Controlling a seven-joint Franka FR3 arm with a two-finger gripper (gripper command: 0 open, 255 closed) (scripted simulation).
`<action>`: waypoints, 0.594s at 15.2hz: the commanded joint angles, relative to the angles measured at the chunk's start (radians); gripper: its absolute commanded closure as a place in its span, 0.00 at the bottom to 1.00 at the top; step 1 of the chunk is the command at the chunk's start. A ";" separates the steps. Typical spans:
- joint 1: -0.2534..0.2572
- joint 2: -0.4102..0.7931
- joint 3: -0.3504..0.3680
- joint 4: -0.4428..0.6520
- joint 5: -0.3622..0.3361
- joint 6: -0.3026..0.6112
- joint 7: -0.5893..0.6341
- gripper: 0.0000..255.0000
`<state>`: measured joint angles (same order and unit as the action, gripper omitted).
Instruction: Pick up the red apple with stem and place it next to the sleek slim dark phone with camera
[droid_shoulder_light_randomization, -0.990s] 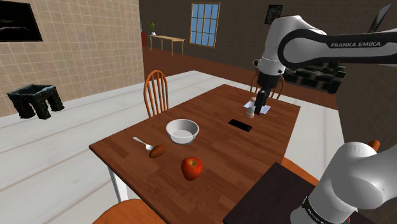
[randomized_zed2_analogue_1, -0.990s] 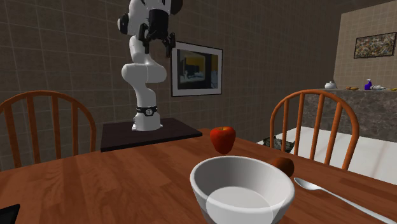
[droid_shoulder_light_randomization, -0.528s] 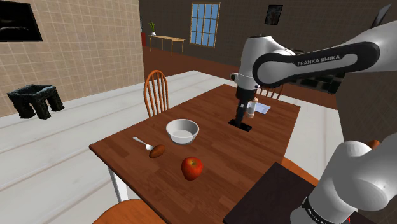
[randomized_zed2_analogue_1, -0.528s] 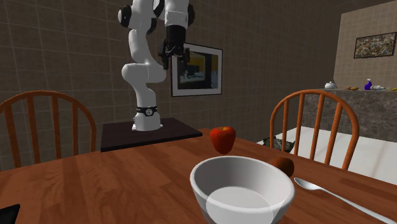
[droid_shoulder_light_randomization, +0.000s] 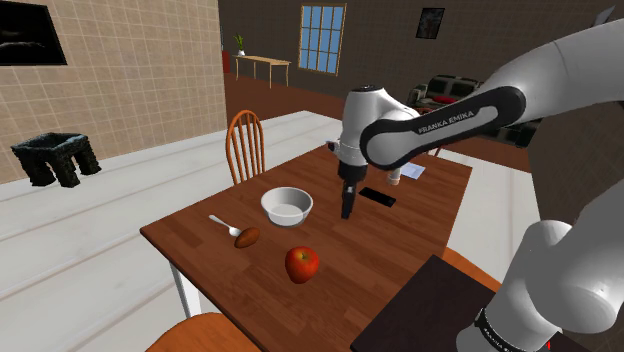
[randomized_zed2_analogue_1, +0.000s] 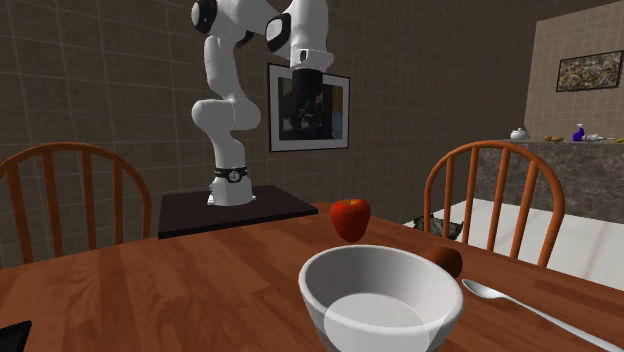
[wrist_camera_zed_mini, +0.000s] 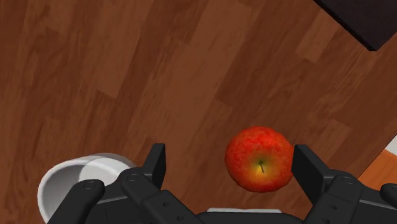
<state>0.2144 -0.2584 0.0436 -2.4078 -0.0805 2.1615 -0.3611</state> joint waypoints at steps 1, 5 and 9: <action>0.017 0.060 0.014 0.011 -0.003 0.051 -0.020 0.00; 0.048 0.185 0.044 0.049 -0.019 0.137 -0.051 0.00; 0.077 0.309 0.074 0.098 -0.046 0.211 -0.075 0.00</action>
<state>0.2833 0.0153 0.1090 -2.3323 -0.1198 2.3592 -0.4298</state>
